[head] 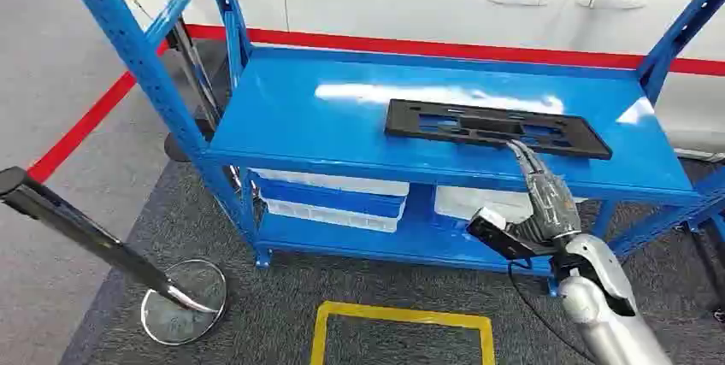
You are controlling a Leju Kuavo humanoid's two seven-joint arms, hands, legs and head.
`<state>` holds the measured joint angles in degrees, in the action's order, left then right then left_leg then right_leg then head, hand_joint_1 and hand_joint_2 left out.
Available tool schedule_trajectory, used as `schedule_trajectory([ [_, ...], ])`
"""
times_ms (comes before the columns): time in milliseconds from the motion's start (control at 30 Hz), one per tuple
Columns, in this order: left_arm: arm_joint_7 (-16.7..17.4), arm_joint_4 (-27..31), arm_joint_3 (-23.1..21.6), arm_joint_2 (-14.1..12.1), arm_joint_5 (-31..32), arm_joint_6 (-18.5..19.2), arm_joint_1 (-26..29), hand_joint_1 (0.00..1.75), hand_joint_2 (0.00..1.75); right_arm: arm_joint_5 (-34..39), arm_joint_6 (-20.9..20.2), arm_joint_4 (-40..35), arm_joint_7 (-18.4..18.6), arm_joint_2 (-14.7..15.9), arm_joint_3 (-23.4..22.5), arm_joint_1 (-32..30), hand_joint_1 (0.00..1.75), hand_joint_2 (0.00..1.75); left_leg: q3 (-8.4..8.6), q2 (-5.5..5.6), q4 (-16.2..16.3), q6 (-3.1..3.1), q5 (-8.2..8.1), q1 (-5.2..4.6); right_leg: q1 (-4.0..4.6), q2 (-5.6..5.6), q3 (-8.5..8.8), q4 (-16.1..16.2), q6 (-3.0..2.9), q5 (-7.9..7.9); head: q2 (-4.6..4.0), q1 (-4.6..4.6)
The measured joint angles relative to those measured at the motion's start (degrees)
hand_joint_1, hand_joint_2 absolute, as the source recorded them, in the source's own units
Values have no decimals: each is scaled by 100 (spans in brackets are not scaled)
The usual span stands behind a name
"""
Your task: Take the parts from the cabinet and place them on the table.
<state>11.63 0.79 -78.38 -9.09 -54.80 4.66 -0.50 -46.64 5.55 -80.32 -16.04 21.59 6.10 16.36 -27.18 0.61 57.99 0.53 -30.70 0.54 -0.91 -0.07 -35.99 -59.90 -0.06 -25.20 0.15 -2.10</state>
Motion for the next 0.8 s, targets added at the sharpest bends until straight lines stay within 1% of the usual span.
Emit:
schedule_trajectory([
  [33,-2,0,0,0,0,0,-4,0,0,-2,0,-5,0,-9,9,27,0,175,34,-7,3,-24,-19,-4,10,5,41,6,-35,-30,-2,7],
  [67,-2,2,-4,0,-7,0,-12,0,0,-4,0,-40,2,-24,44,52,0,175,3,-19,72,-30,-92,25,-16,16,109,34,-74,-30,0,2],
  [100,-2,2,-7,0,-13,0,-23,0,0,-7,-2,-66,2,-28,70,84,0,175,-107,-28,355,-40,-126,26,-5,15,164,40,-119,-65,-2,-2],
  [133,0,4,-9,0,-22,0,-37,0,0,-11,0,-68,2,-33,94,111,0,175,-391,-30,841,-54,-237,28,6,10,196,41,-149,-102,-2,-4],
  [167,2,7,-11,0,-26,0,-44,0,0,-17,0,-66,11,-35,120,107,0,175,-712,-30,1311,-64,-401,27,20,6,234,41,-158,-144,0,-6],
  [200,7,9,-11,0,-31,0,-42,0,0,-24,0,-64,22,-37,149,100,0,175,-983,-30,1649,-64,-567,23,36,4,282,41,-168,-190,0,-4],
  [233,9,9,-13,0,-33,0,-19,0,0,-33,0,-50,35,-42,188,96,0,175,-1173,-30,1800,-61,-659,18,51,6,343,41,-179,-239,0,-6],
  [267,13,9,-15,0,-35,2,-1,0,0,-39,0,-33,44,-50,230,94,0,175,-1256,-30,1720,-46,-613,13,66,12,428,41,-185,-298,0,-6],
  [300,20,9,-20,0,-46,0,15,0,0,-48,0,-22,46,-50,249,95,0,175,-1246,-29,1437,-7,-407,-3,78,18,524,41,-187,-365,0,-6],
  [333,22,9,-22,-2,-48,2,21,0,0,-65,0,-15,48,-52,262,97,0,175,-1185,-28,1042,37,-65,-29,92,18,617,44,-184,-427,-2,-4],
  [367,22,9,-24,-2,-50,2,29,0,0,-85,2,-4,55,-55,282,98,0,175,-1117,-29,600,115,393,-68,95,10,679,55,-181,-490,-2,-4],
  [400,20,11,-24,-24,-50,2,36,0,0,-116,4,33,57,-66,326,113,0,175,-1135,-21,266,172,763,-127,120,14,726,33,-159,-543,-2,0],
  [433,24,11,-26,-26,-55,4,33,0,0,-127,13,72,70,-90,381,106,0,175,-1084,3,263,198,535,-127,128,49,741,53,-121,-600,0,0],
  [467,22,13,-26,-37,-59,4,29,0,0,-138,13,92,83,-94,409,99,0,175,-1036,13,248,202,653,-136,132,40,777,81,-87,-645,0,0],
  [500,20,13,-28,-37,-59,4,36,0,0,-183,24,100,85,-99,442,92,0,175,-1050,12,192,235,638,-127,127,41,809,-10,-73,-593,0,5],
  [533,17,13,-31,-35,-59,4,38,0,0,-221,33,100,96,-94,448,115,0,175,-940,5,163,264,625,-125,139,46,850,10,-53,-587,0,2],
  [567,2,20,-33,-26,-59,4,22,0,0,-245,44,113,114,-79,461,129,0,175,-837,3,94,288,642,-83,112,38,809,-55,-41,-635,0,-4],
  [600,2,20,-33,-26,-59,4,29,0,0,-273,57,122,116,-79,479,143,0,175,-762,1,60,308,628,-81,108,28,717,-288,-3,-648,-2,9],
  [633,-7,20,-35,-26,-59,2,17,0,0,-319,68,133,125,-79,490,162,0,175,-736,-1,52,331,605,-79,96,30,486,-659,37,-744,0,5],
  [667,-15,20,-35,-26,-57,2,4,0,0,-345,77,155,162,-79,509,164,0,175,-712,3,53,331,569,-77,69,29,209,-1046,75,-906,0,5],
  [700,-28,22,-35,-26,-55,0,0,0,0,-376,79,190,170,-79,538,153,0,175,-684,5,53,329,528,-78,43,29,-39,-1343,106,-1090,-2,7],
  [733,-33,24,-35,-26,-50,0,4,0,0,-420,81,227,184,-81,568,145,0,175,-639,12,53,325,484,-78,23,28,-226,-1492,137,-1191,0,5],
  [767,-39,24,-37,-26,-50,-2,14,0,0,-433,81,262,186,-81,595,145,0,175,-582,15,54,315,439,-77,9,25,-301,-1429,161,-1131,0,7],
  [800,-46,24,-37,-24,-50,-4,19,0,0,-441,81,299,201,-81,623,147,0,175,-508,15,55,307,391,-76,0,20,-281,-1190,169,-937,0,7],
])
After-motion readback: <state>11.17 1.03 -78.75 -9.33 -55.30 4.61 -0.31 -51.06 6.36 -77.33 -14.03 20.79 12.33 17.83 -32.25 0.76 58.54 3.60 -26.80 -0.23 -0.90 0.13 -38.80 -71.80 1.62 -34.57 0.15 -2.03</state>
